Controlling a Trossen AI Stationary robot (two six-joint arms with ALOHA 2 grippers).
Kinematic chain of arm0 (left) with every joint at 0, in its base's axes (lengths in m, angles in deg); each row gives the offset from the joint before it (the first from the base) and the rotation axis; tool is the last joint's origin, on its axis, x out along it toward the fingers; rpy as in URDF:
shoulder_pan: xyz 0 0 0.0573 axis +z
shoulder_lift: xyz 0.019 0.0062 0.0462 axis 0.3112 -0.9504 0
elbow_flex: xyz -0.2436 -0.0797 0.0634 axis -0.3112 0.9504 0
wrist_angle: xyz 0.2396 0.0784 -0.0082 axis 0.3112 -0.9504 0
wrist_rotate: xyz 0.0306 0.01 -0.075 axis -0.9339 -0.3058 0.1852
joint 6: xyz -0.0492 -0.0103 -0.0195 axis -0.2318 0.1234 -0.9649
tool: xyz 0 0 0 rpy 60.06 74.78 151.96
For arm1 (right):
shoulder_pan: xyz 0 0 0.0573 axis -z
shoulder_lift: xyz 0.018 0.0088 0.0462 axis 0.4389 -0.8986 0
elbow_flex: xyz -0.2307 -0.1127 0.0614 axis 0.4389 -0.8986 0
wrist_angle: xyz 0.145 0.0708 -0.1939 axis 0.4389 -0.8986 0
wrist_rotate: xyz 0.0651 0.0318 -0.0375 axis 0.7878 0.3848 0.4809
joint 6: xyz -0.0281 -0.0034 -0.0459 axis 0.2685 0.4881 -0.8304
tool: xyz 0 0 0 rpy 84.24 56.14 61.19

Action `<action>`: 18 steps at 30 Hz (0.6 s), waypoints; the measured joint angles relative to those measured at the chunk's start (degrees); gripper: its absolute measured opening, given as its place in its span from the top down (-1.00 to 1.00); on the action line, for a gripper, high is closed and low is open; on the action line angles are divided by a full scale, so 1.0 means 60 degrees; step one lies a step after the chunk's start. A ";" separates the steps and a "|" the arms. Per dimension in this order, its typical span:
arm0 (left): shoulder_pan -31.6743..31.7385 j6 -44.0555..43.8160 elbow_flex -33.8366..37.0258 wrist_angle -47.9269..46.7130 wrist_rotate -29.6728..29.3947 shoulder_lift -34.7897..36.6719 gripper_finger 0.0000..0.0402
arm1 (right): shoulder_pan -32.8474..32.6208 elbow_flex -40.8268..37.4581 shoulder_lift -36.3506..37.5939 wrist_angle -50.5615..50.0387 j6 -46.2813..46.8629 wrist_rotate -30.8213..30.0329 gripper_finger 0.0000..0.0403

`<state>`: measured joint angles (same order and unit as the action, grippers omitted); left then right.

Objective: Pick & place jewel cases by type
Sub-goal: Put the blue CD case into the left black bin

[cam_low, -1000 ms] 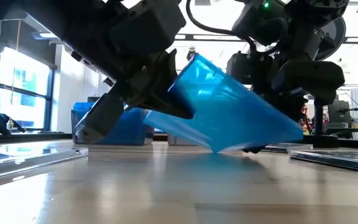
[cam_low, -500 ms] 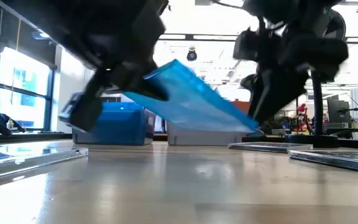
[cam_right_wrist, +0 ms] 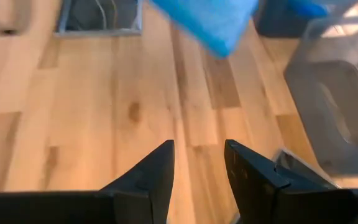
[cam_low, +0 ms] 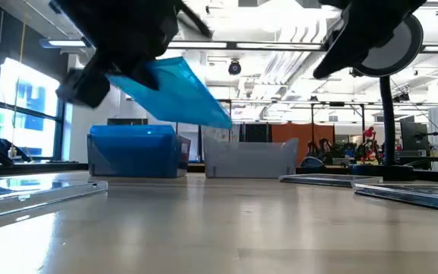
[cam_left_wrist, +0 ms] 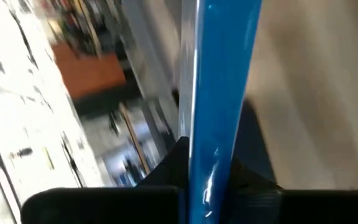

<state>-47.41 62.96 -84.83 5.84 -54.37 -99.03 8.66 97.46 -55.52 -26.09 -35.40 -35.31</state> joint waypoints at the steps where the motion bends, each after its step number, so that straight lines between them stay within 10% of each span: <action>1: 0.0136 -0.0694 -0.0140 -0.0772 0.0138 0.0000 0.91 | -0.0082 0.0000 0.0023 0.0055 -0.0001 0.0000 0.32; 18: 0.2712 -0.2636 -0.0463 -0.1807 0.1998 0.1247 0.89 | -0.0822 -0.0007 -0.0288 0.0217 0.0125 -0.0360 0.32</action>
<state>-31.14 47.15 -87.61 -5.00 -42.38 -91.55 3.73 97.42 -57.25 -24.79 -34.65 -37.47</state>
